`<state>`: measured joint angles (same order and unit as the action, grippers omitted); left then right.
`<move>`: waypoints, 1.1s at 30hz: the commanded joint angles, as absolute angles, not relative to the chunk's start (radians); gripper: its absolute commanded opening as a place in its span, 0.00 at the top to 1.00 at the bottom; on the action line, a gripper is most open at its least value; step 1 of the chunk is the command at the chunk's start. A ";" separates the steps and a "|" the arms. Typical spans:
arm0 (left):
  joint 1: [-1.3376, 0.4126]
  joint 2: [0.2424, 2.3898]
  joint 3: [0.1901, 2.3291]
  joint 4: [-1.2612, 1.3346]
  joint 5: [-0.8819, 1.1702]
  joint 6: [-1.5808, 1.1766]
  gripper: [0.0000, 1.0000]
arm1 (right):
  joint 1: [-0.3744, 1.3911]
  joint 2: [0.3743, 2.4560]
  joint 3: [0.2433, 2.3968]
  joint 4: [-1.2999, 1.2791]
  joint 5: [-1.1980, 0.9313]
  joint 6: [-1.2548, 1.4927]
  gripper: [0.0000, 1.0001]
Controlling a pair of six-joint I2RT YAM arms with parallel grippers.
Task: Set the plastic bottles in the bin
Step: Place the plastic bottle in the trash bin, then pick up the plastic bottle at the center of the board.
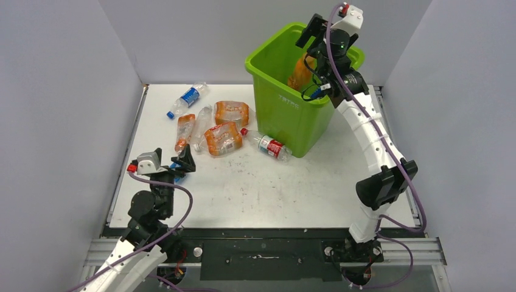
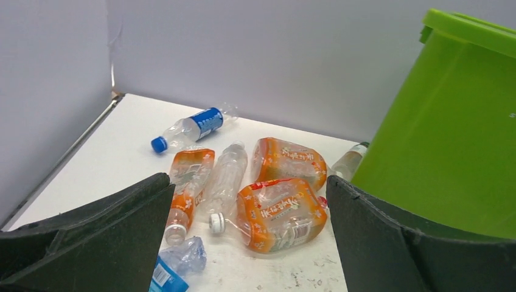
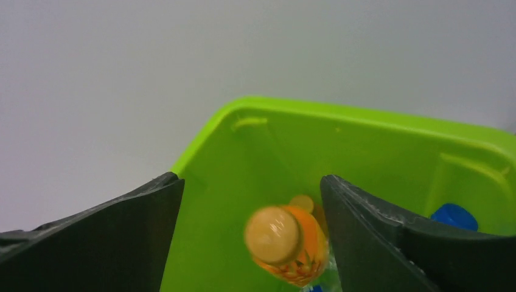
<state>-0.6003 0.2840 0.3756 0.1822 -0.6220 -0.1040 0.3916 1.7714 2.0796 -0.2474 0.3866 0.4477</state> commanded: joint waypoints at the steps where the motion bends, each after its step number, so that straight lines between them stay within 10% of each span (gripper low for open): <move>1: -0.595 0.289 0.432 0.146 -0.731 -0.131 0.04 | 0.414 1.711 2.131 -0.290 0.351 0.480 0.10; 7: -0.596 0.343 0.483 0.044 -0.765 -0.164 0.04 | 0.591 1.524 1.972 -0.248 0.392 0.407 0.05; 23: -0.492 0.784 0.646 -0.206 -0.673 -0.224 0.04 | 0.821 0.881 0.636 0.317 -0.094 0.544 0.07; 33: -0.364 0.957 0.674 -0.410 -0.483 -0.431 0.04 | 1.059 0.966 0.575 0.469 -0.141 0.477 0.06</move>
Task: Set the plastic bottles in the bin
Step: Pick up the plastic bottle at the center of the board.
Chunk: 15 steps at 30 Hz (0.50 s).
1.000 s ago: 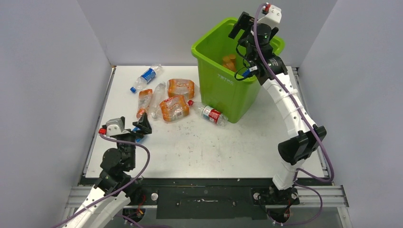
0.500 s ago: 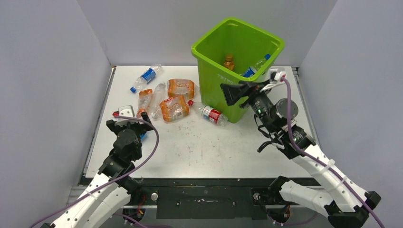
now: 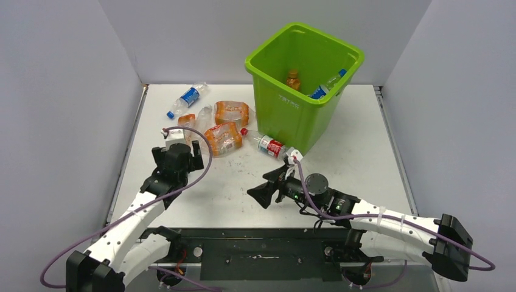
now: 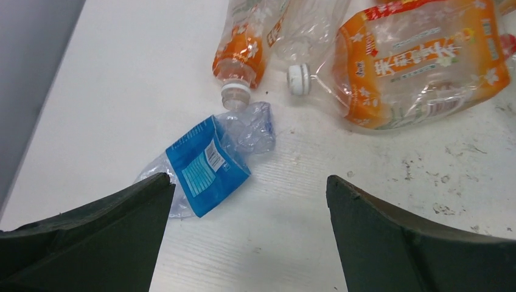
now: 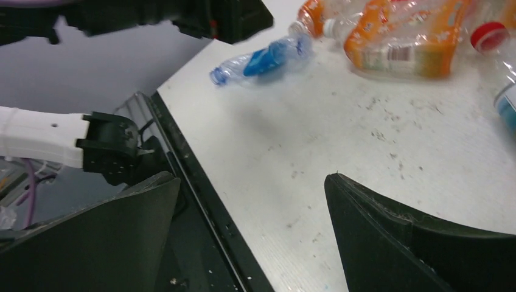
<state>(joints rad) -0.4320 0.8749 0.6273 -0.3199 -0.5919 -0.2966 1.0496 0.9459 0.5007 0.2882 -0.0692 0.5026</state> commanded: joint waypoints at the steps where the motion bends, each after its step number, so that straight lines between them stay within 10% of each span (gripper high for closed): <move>1: -0.361 0.992 0.678 -0.420 -0.500 -0.440 0.04 | 1.063 0.980 0.575 0.495 -0.146 0.498 0.06; 15: -0.256 1.218 0.719 -0.388 -0.571 -0.454 0.04 | 1.060 1.080 0.610 0.691 -0.146 0.823 0.05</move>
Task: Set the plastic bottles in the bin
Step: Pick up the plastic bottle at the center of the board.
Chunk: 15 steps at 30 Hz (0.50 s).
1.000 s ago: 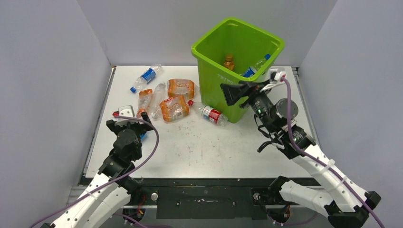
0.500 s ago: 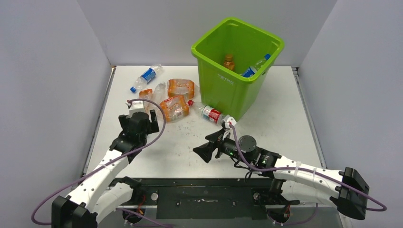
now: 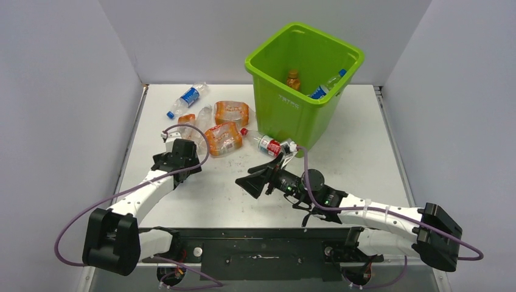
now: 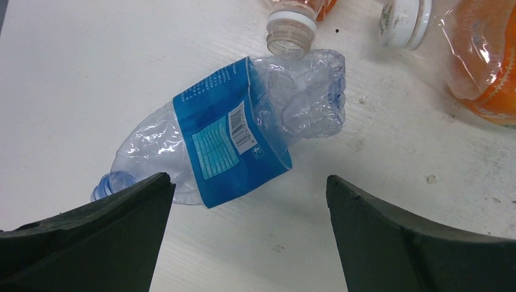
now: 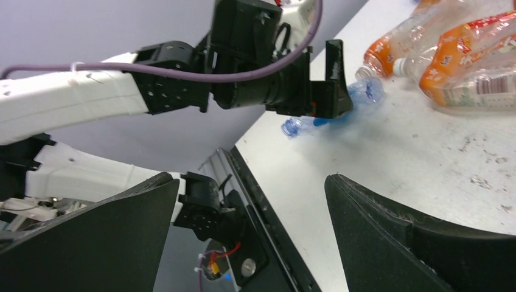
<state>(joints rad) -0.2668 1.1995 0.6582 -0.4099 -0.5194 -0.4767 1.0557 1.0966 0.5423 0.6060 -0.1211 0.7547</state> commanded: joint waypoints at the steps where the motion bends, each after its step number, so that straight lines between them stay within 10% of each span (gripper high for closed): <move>1: -0.253 1.221 0.718 -0.383 -0.570 -0.448 0.04 | 1.059 1.075 0.612 0.687 -0.145 0.837 0.05; 15: -0.181 1.293 0.732 -0.347 -0.481 -0.428 0.14 | 1.060 1.080 0.715 0.599 -0.187 0.854 0.04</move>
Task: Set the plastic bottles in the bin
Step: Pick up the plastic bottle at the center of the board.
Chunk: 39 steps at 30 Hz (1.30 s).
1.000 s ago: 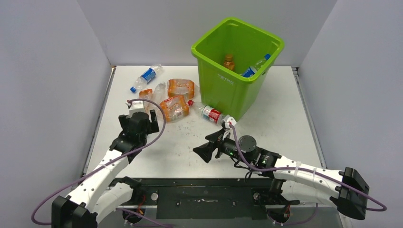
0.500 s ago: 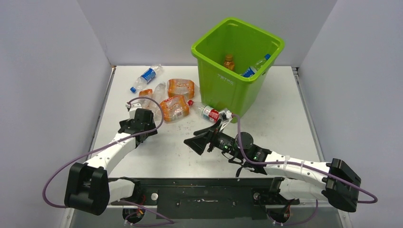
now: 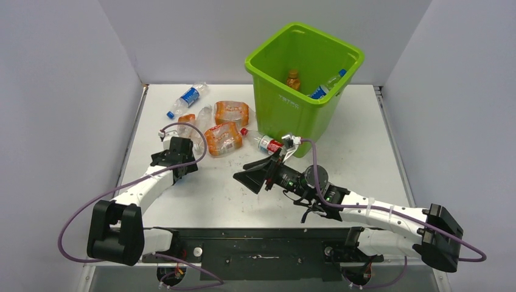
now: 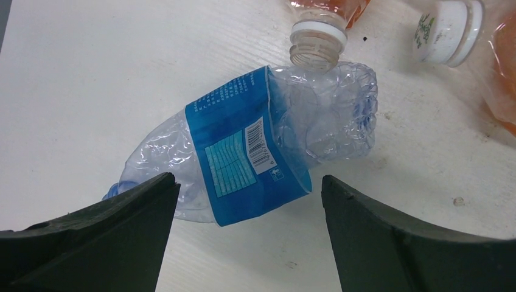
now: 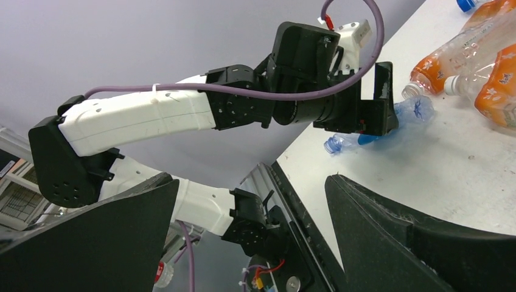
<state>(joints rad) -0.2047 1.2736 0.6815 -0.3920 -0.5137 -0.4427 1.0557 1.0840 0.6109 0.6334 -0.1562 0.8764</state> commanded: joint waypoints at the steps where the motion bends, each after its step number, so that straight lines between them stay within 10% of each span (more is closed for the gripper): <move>1: -0.177 1.303 0.739 -0.354 -0.475 -0.429 0.15 | 1.060 1.084 0.740 0.560 -0.188 0.828 0.04; 18: -0.174 1.384 0.771 -0.338 -0.371 -0.421 0.33 | 1.066 1.039 0.725 0.501 -0.097 0.801 0.04; 29: -0.178 1.307 0.722 -0.316 -0.313 -0.432 0.80 | 1.097 0.949 0.677 0.479 -0.021 0.796 0.04; 39: -0.220 1.066 0.686 -0.357 -0.283 -0.448 1.00 | 1.179 0.896 0.688 0.365 0.067 0.737 0.04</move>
